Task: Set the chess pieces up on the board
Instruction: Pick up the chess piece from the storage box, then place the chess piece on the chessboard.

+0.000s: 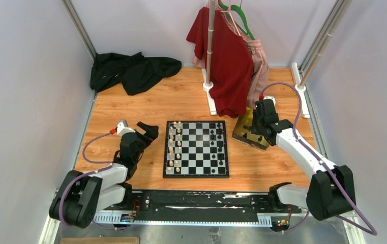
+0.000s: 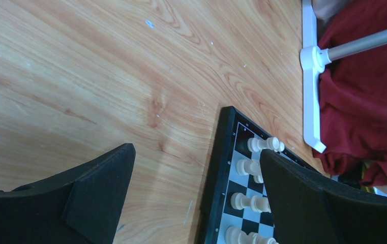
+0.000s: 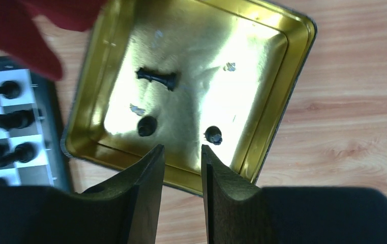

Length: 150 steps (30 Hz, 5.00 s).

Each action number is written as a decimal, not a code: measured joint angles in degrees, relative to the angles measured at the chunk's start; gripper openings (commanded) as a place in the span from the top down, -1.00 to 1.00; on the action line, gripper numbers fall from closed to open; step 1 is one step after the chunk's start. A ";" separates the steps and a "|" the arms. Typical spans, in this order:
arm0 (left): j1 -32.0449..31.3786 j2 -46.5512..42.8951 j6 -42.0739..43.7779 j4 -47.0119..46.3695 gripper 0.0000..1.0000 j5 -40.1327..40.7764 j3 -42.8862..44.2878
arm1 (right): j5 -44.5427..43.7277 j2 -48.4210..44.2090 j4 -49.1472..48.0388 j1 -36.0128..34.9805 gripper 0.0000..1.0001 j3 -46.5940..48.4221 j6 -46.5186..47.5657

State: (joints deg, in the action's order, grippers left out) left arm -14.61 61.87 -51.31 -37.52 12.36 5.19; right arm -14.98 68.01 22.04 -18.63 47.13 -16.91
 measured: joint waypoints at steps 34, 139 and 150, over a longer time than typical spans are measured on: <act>1.81 11.96 -5.66 -15.30 -1.00 -8.24 -0.46 | 7.10 10.47 -4.74 9.84 0.45 -4.68 0.52; 2.16 3.43 -4.22 -11.67 -1.00 -8.13 -4.48 | -5.62 3.39 3.23 -50.23 0.29 -8.37 -17.46; 2.16 -4.15 -4.22 -8.15 -1.00 -8.24 -4.63 | -6.43 1.55 4.61 -51.28 0.25 -8.37 -17.16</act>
State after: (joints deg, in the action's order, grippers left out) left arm -12.45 57.71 -55.53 -45.67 4.12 0.56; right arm -21.41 69.56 26.65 -69.91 38.76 -34.06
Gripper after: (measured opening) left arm 0.997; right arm 0.371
